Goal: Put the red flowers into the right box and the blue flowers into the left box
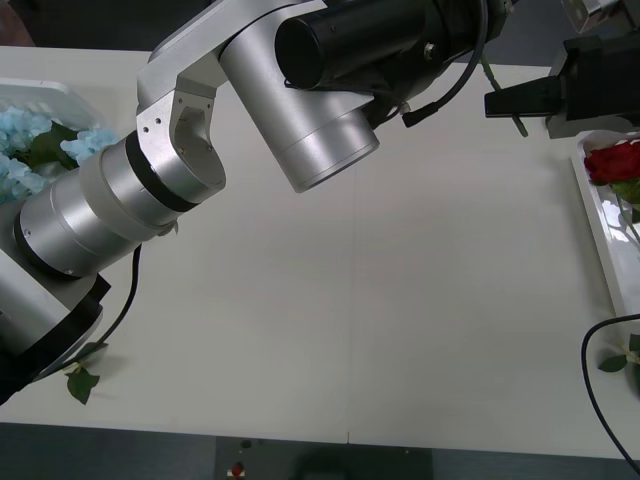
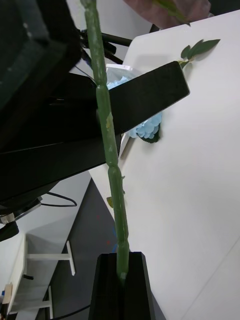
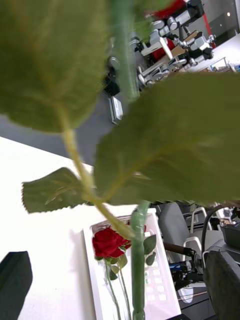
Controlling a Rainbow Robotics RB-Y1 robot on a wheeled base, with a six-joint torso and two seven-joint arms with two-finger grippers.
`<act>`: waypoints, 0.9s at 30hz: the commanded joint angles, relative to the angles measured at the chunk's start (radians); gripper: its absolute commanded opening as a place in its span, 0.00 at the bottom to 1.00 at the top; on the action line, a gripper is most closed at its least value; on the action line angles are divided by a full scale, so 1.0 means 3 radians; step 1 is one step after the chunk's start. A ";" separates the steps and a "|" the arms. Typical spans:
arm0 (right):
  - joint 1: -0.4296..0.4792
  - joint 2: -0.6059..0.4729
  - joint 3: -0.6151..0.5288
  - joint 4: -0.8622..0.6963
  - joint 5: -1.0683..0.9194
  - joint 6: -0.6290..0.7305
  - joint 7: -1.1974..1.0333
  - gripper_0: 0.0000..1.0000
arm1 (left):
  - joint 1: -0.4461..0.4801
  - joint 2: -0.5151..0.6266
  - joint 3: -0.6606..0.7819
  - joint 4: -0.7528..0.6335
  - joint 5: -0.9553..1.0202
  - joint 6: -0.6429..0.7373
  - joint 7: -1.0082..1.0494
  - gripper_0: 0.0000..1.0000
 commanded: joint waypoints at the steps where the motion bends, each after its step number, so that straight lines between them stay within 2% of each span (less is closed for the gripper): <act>1: -0.0057 -0.0135 -0.0131 -0.0069 -0.0052 0.0049 -0.0180 0.00 | -0.0123 0.0122 0.0041 -0.0063 -0.0050 -0.0024 -0.0038 1.00; 4: -0.0011 -0.0217 -0.0228 -0.0064 -0.0052 0.0136 -0.0195 0.00 | -0.0067 0.0265 0.0046 -0.0166 0.0027 -0.0024 -0.0268 1.00; 12: 0.0189 -0.0626 -0.0479 -0.0069 -0.0052 0.0336 -0.0221 0.00 | 0.0409 0.0935 0.0195 -0.0672 0.0594 -0.0290 -0.1143 1.00; 20: 0.0583 -0.1255 -0.0663 -0.0038 -0.0052 0.0320 -0.0231 0.00 | 0.0971 0.1451 0.0542 -0.1076 0.1458 -0.0326 -0.2354 1.00; 23: 0.0813 -0.1521 -0.0724 0.0100 -0.0047 0.0213 -0.0200 0.00 | 0.1227 0.1656 0.0747 -0.1198 0.1903 -0.0326 -0.2948 1.00; 27: 0.0966 -0.1731 -0.0765 0.0345 0.0020 0.0121 -0.0144 0.00 | 0.1416 0.1794 0.0957 -0.1219 0.2445 -0.0326 -0.3571 1.00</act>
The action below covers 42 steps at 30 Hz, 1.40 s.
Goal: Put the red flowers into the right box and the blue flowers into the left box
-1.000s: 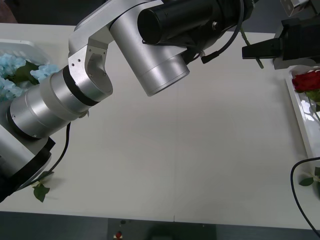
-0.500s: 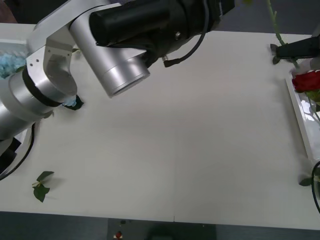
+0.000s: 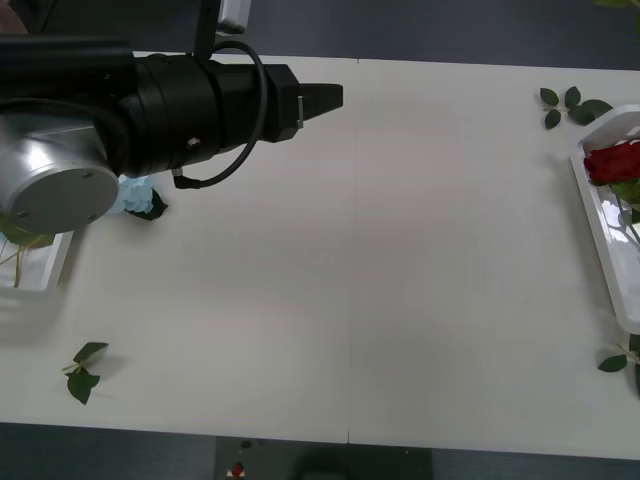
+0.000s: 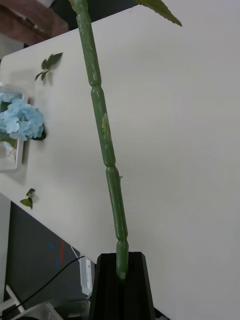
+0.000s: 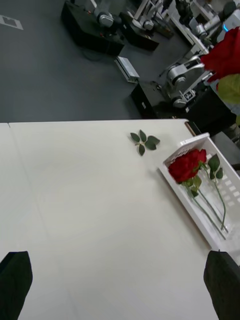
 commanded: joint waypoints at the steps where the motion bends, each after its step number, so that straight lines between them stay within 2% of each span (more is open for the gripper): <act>1: 0.0120 -0.0279 -0.0097 0.0265 0.0098 -0.0047 0.0004 0.00 | 0.0140 0.0185 0.0245 -0.0107 0.0485 -0.0031 -0.0836 1.00; 9: 0.0141 -0.0407 -0.0123 0.0582 0.0870 -0.0164 0.0644 0.00 | 0.0488 0.0349 0.0490 -0.0168 0.1242 -0.0021 -0.1828 1.00; 15: 0.0141 -0.0417 -0.0097 0.0746 0.1407 -0.0216 0.1058 0.00 | 0.0703 0.0574 0.0654 -0.0280 0.1682 -0.0011 -0.2314 1.00; 21: 0.0161 -0.0453 -0.0072 0.1012 0.1832 -0.0251 0.1165 0.00 | 0.0708 0.0701 0.1078 -0.0132 0.2485 0.0577 -0.2800 1.00; 24: 0.0161 -0.0453 -0.0041 0.1139 0.1980 -0.0343 0.1186 0.00 | 0.0708 0.0727 0.1119 -0.0004 0.2797 0.0680 -0.3081 1.00; 31: 0.0284 -0.0448 0.0005 0.1323 0.2052 -0.0594 0.1196 0.00 | 0.0703 0.0717 0.1058 0.0098 0.2904 0.0680 -0.3398 1.00; 33: 0.0401 -0.0448 0.0036 0.1359 0.2052 -0.0747 0.1191 0.00 | 0.0703 0.0717 0.1038 0.0093 0.2904 0.0685 -0.3424 1.00; 42: 0.0601 -0.0448 0.0348 0.1359 0.2052 -0.1208 0.1186 0.00 | 0.0708 0.0717 0.1038 0.0093 0.2940 0.0746 -0.3424 1.00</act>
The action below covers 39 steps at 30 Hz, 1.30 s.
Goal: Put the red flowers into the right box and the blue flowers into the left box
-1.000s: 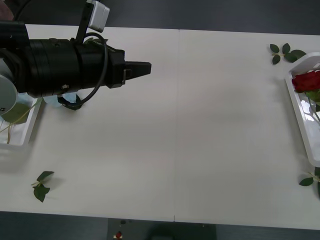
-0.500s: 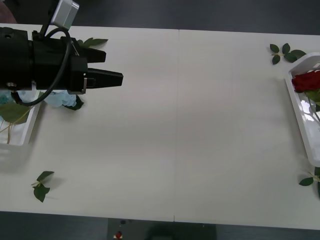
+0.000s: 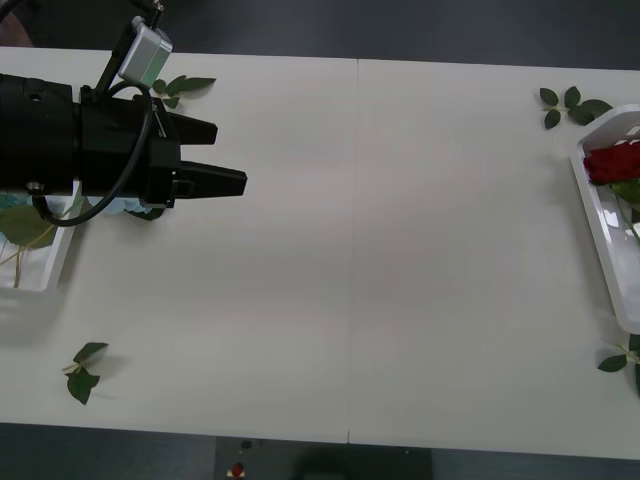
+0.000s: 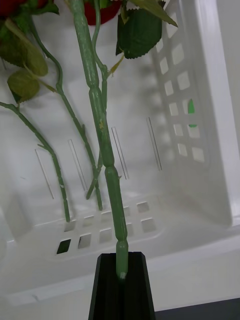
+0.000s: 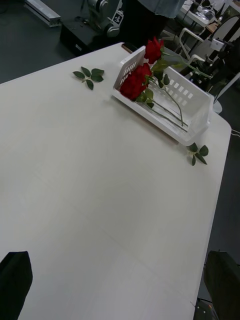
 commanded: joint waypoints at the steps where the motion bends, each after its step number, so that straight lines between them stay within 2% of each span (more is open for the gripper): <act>1: -0.0012 -0.0173 0.0067 -0.0016 0.0001 -0.0081 0.0084 0.00 | -0.0050 0.0077 0.0056 -0.0043 0.0048 0.0000 -0.0063 1.00; 3: -0.0012 -0.0173 0.0148 -0.0016 -0.0004 -0.0137 0.0084 0.03 | -0.0050 0.0077 0.0056 -0.0043 0.0048 0.0000 -0.0063 1.00; 5: -0.0012 -0.0167 0.0184 -0.0016 -0.0004 -0.0183 0.0084 0.21 | -0.0050 0.0077 0.0056 -0.0043 0.0048 0.0000 -0.0063 1.00; 7: -0.0012 -0.0162 0.0184 -0.0016 -0.0010 -0.0224 0.0089 0.70 | -0.0050 0.0077 0.0056 -0.0043 0.0048 0.0000 -0.0063 1.00; 9: -0.0012 -0.0157 0.0184 -0.0016 -0.0050 -0.0240 0.0099 0.89 | -0.0050 0.0077 0.0056 -0.0043 0.0048 0.0000 -0.0063 1.00; 10: -0.0012 -0.0162 0.0184 -0.0016 -0.0086 -0.0240 0.0104 0.95 | -0.0050 0.0077 0.0056 -0.0043 0.0048 0.0000 -0.0063 1.00; 13: -0.0012 -0.0162 0.0169 -0.0016 -0.0224 -0.0234 0.0135 1.00 | -0.0050 0.0077 0.0056 -0.0043 0.0048 0.0000 -0.0063 1.00; 17: -0.0012 -0.0162 0.0102 -0.0016 -0.0419 -0.0224 0.0227 1.00 | -0.0050 0.0077 0.0056 -0.0043 0.0048 0.0000 -0.0063 1.00; 33: -0.0033 -0.0142 -0.0056 -0.0282 -0.1702 0.0210 0.2042 1.00 | -0.0050 0.0077 0.0056 -0.0043 0.0048 0.0000 -0.0063 1.00; 39: -0.0038 0.0078 -0.0256 -0.0563 -0.2009 0.0527 0.2712 1.00 | -0.0050 0.0077 0.0056 -0.0043 0.0048 0.0000 -0.0063 1.00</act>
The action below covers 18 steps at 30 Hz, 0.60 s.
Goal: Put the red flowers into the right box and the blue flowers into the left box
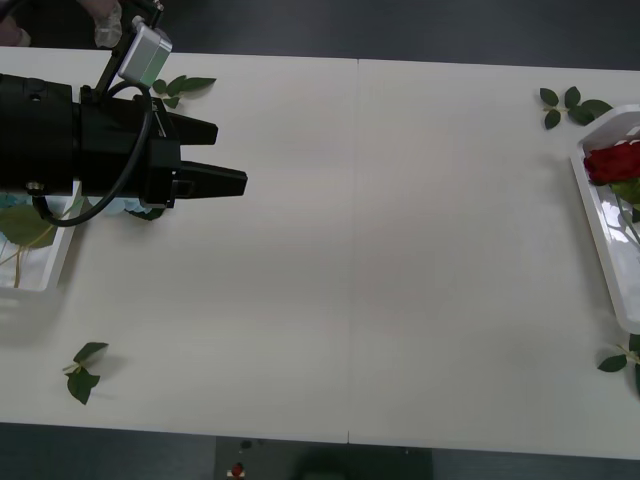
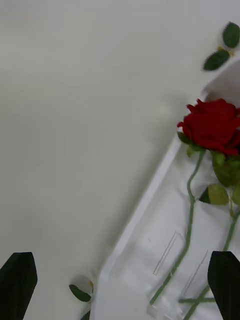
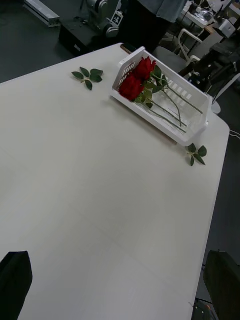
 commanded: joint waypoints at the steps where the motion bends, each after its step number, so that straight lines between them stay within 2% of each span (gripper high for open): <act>1: -0.0068 0.0107 -0.0230 -0.0303 -0.0107 0.0205 0.0432 1.00 | -0.0050 0.0077 0.0056 -0.0043 0.0029 0.0000 -0.0063 1.00; 6: -0.0073 0.0307 -0.0455 -0.0579 -0.0199 0.0425 0.0432 1.00 | -0.0050 0.0077 0.0056 -0.0043 0.0029 0.0000 -0.0063 1.00; 18: -0.0436 0.0511 -0.0388 -0.0615 -0.0419 0.0829 0.0432 1.00 | -0.0050 0.0077 0.0056 -0.0043 0.0029 0.0000 -0.0063 1.00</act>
